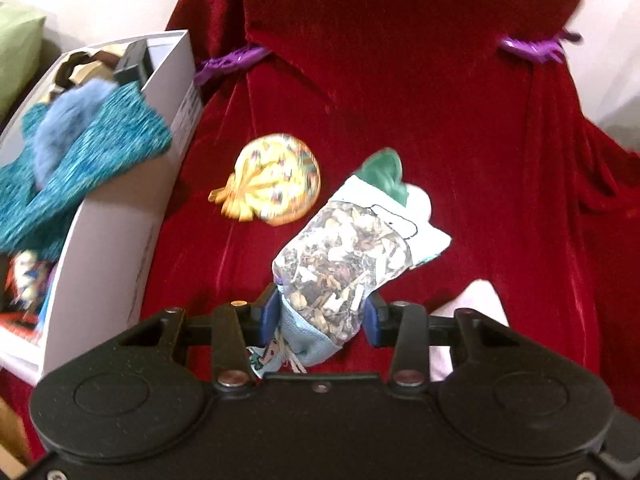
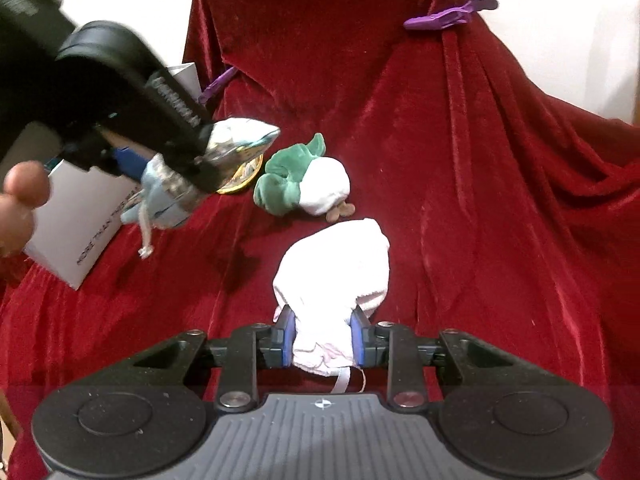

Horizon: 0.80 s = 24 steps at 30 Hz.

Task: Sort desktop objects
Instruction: 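Grasp the floral drawstring pouch with the left tool while the right tool grasps the pink bag, then carry the floral pouch and pink bag over the woven basket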

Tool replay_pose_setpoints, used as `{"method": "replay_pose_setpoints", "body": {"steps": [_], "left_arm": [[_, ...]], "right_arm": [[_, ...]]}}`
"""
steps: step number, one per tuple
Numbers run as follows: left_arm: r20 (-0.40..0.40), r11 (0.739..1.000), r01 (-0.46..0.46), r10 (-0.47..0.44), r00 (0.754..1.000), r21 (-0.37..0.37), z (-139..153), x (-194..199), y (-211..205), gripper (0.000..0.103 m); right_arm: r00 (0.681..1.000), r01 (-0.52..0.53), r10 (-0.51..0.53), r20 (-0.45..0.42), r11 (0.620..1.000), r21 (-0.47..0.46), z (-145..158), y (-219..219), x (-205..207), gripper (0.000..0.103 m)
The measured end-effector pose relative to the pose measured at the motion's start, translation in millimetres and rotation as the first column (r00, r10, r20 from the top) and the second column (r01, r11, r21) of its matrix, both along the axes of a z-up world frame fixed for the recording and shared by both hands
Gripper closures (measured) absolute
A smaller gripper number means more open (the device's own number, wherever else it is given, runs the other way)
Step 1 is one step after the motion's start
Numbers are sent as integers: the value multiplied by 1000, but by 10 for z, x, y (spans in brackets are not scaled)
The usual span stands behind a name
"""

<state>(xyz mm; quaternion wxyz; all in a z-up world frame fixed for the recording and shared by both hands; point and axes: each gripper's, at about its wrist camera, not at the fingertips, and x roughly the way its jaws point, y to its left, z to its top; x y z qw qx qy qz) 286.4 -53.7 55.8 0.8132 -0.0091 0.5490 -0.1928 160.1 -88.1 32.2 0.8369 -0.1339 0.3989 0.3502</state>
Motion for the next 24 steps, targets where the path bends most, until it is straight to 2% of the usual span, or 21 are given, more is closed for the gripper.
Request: {"method": "replay_pose_setpoints", "body": {"steps": [11,17,24], "left_arm": [[-9,995,73,-73,997,70,348,-970,326,60],[33,991,75,-79,996,111,530,-1551,606,60],[74,987,79,-91,993,141,646,-2275,995,60]], "right_arm": [[997,60,-59,-59,998,22,305,-431,-653,77],[988,132,-122,-94,986,102,553,-786,-1094,77],[982,183,-166,-93,957,224,824,-1275,-1744,77]]}}
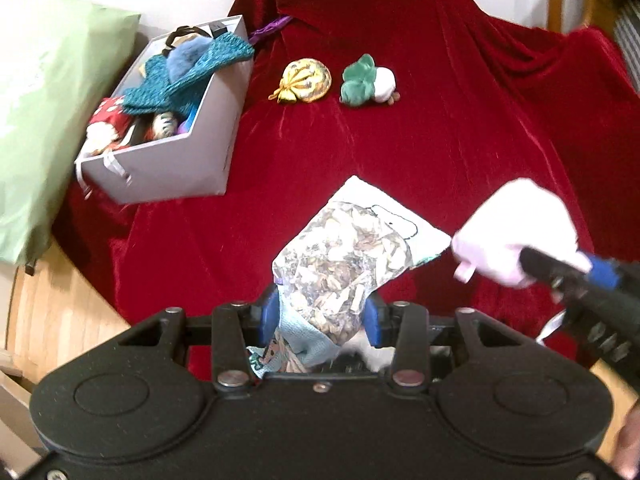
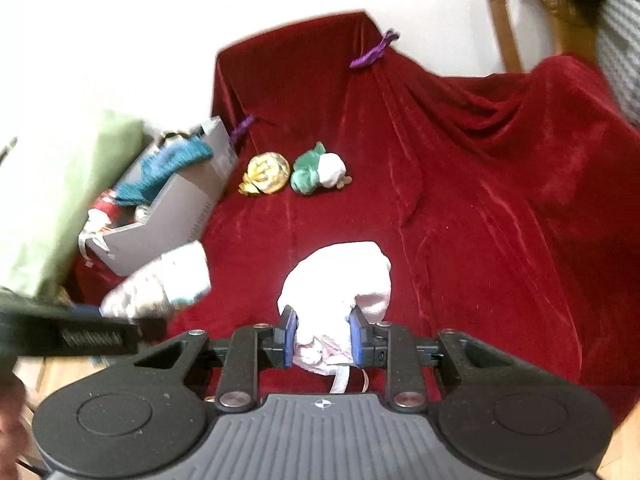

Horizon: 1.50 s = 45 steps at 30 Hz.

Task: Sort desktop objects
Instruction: 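Carry the floral pouch and pink bag over the woven basket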

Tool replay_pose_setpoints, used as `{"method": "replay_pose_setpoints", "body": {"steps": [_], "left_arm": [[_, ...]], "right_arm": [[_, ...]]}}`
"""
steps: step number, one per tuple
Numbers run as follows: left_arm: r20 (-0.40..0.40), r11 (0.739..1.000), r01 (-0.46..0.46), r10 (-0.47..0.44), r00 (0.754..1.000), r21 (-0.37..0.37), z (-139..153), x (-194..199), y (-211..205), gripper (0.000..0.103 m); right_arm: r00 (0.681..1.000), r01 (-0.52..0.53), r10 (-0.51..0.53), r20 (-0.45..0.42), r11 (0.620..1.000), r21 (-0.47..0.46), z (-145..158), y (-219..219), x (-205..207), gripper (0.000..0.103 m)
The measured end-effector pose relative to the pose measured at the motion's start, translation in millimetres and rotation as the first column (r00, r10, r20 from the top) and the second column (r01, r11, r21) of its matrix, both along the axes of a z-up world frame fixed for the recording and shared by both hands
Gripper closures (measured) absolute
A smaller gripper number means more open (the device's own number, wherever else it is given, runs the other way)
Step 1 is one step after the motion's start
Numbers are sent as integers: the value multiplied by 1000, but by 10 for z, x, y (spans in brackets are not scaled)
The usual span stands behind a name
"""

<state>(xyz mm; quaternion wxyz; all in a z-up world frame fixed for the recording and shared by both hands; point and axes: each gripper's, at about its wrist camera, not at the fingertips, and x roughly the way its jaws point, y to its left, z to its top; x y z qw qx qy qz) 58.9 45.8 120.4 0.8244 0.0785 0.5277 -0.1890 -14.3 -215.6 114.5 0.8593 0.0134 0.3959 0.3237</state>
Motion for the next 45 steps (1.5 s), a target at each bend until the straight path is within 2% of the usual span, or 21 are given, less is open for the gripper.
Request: {"method": "replay_pose_setpoints", "body": {"steps": [6,9,13,18,22,28,33,45], "left_arm": [[-8,999,8,-8,1000,-41,-138,-430,146,60],[-12,999,-21,21,1000,-34,-286,-587,179,60],[-45,998,-23,20,999,-60,-444,-775,250,60],[-58,994,-93,90,994,-64,-598,-920,357,60],[-47,990,-138,138,989,-5,-733,-957,349,60],[-34,993,-110,111,993,43,-849,-930,219,60],[-7,996,-75,75,997,55,-885,-950,92,59],[-25,999,-34,34,999,17,-1006,-921,-8,59]], "right_arm": [[999,33,-33,5,993,110,31,-360,-424,77],[997,80,-81,3,989,121,-52,-478,-573,77],[993,118,-116,-25,985,123,-225,-646,-766,77],[994,89,-84,-66,994,71,-413,-716,-970,77],[997,42,-40,-70,999,22,-514,-646,-1113,77],[996,-21,22,-83,1000,13,-660,-517,-1224,77],[996,-28,26,-91,999,-24,-750,-491,-1241,77],[991,-70,63,-116,996,-54,-879,-418,-1250,76]]}}
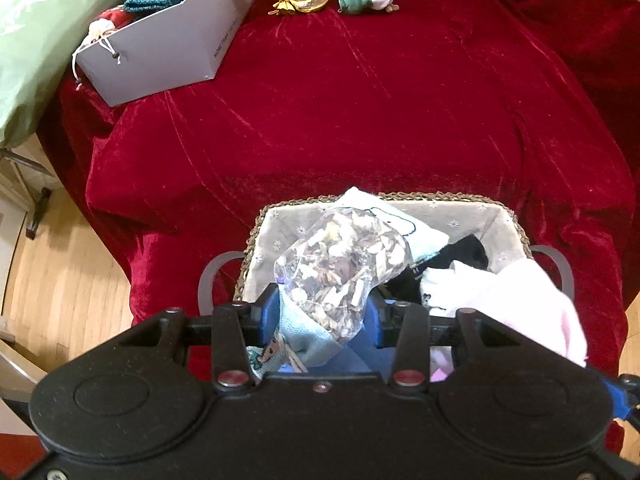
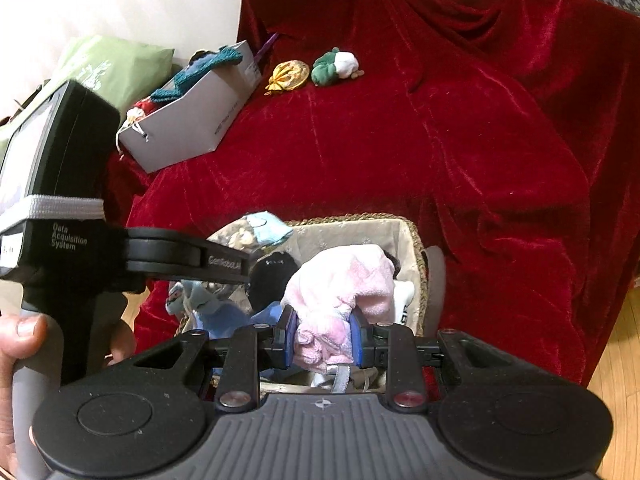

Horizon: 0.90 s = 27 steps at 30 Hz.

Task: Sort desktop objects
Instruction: 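Carry the floral pouch and pink bag over the woven basket, then open both tools to release the floral pouch and pink bag into the basket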

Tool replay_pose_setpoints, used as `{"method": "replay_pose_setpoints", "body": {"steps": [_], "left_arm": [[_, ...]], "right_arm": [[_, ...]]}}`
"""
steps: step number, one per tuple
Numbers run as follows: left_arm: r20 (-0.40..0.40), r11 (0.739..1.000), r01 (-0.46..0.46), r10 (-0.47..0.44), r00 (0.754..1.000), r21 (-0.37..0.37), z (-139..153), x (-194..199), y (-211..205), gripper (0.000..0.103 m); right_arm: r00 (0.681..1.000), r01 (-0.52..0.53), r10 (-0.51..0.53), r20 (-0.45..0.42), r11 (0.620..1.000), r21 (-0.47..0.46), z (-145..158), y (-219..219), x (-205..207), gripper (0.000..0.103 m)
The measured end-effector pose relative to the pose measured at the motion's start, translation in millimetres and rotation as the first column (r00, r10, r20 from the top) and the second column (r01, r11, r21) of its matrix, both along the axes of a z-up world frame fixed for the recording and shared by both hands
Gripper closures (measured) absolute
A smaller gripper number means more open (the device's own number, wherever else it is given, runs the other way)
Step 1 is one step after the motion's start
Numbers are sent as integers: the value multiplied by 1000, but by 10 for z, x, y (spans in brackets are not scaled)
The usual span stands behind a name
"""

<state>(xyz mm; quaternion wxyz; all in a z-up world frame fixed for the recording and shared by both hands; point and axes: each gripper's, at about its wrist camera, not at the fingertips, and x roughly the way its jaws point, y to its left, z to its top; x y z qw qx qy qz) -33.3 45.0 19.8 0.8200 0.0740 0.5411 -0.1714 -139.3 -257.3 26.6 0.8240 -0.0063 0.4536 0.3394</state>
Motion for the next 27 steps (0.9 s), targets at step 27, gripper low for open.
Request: {"method": "replay_pose_setpoints", "body": {"steps": [27], "left_arm": [[-59,997,-76,74,995,-32,154,-30,299,45]], "right_arm": [[989,-141,144,34,988,-67,-118,229,-33,76]]}}
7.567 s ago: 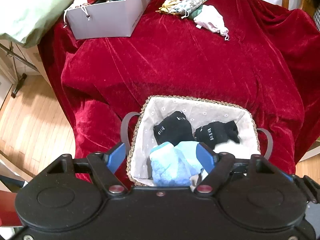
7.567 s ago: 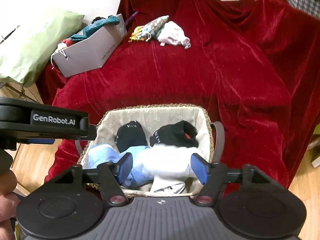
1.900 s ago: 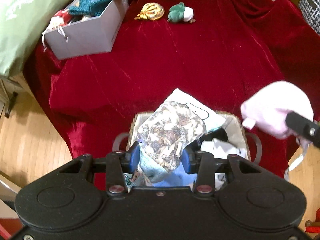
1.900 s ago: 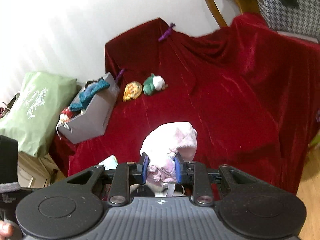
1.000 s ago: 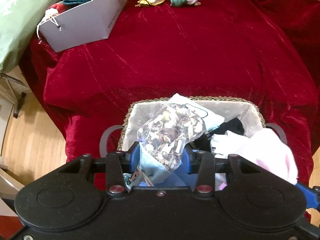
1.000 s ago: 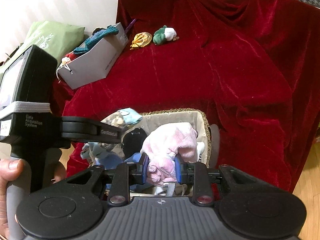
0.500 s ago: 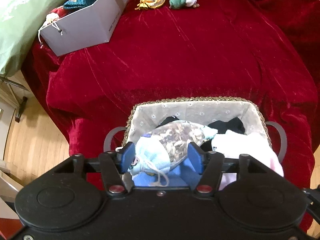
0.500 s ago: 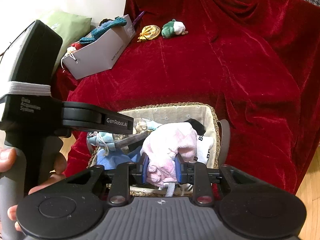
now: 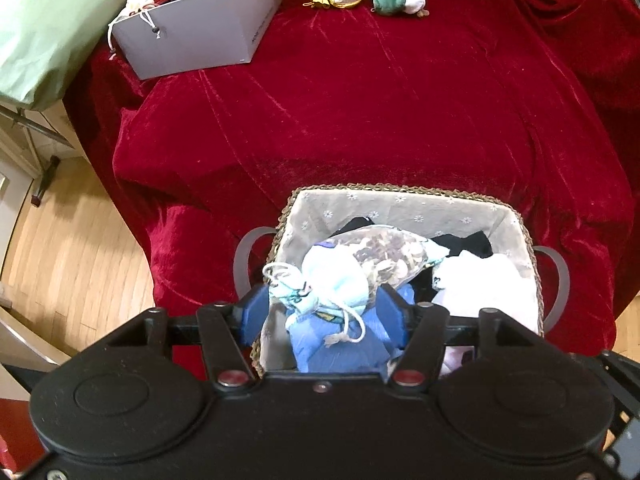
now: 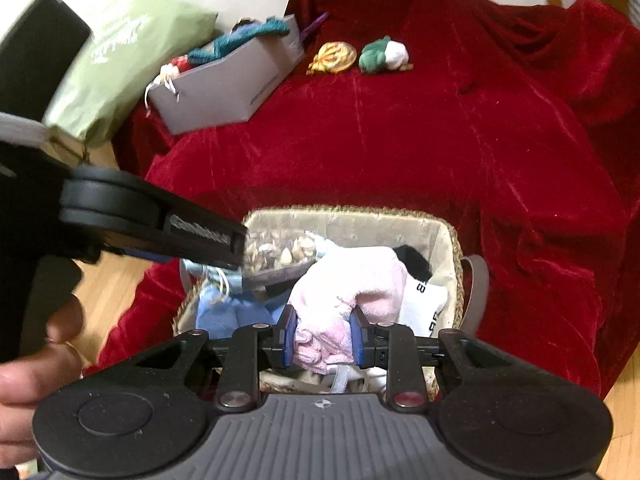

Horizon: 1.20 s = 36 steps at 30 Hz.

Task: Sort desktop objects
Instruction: 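Open both tools to release the floral pouch and pink bag into the basket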

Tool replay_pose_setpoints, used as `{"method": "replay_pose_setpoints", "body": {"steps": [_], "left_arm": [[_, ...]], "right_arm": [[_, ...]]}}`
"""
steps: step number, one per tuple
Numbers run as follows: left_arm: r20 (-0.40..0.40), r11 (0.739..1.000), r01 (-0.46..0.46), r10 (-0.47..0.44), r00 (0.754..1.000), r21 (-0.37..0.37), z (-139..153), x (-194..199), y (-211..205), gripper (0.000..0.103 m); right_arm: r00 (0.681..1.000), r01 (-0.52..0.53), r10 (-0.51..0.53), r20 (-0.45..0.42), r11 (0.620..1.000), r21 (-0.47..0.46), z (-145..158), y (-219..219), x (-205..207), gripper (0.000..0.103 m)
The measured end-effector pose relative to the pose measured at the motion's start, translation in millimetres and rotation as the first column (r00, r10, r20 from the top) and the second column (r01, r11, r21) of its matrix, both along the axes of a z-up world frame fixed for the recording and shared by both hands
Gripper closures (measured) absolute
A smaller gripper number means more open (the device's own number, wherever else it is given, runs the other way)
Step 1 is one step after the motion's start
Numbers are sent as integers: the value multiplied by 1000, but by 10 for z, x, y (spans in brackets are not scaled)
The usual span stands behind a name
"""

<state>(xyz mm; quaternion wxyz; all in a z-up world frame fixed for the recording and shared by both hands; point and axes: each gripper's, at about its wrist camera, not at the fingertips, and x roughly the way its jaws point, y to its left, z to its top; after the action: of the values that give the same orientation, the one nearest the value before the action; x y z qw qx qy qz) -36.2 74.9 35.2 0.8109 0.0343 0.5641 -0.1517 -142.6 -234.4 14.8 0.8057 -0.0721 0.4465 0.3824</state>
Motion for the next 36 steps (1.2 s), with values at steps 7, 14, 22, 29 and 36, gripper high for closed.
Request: {"method": "replay_pose_setpoints", "body": {"steps": [7,14,22,29,36], "left_arm": [[-30,1000,13,-14,999,-19,5,-50,31,45],[-42,999,34,-35,999,-20,12,-105,29,45],[-53,999,32,-33,998,-27,13,-128,56,44],[-100,997,57,-63,993,-56,15,-208,94,39],[-106,996,68,-74,992,-55,111,-342,188,31]], "right_arm": [[1000,13,-16,-24,990,-142,-103,-6,57,76],[999,40,-39,12,986,-162,-66,-41,33,65],[994,101,-95,55,990,-101,72,-98,91,52],[994,100,-92,61,984,-149,150,-62,42,51],[994,113,-111,20,977,-181,272,-152,7,35]]}}
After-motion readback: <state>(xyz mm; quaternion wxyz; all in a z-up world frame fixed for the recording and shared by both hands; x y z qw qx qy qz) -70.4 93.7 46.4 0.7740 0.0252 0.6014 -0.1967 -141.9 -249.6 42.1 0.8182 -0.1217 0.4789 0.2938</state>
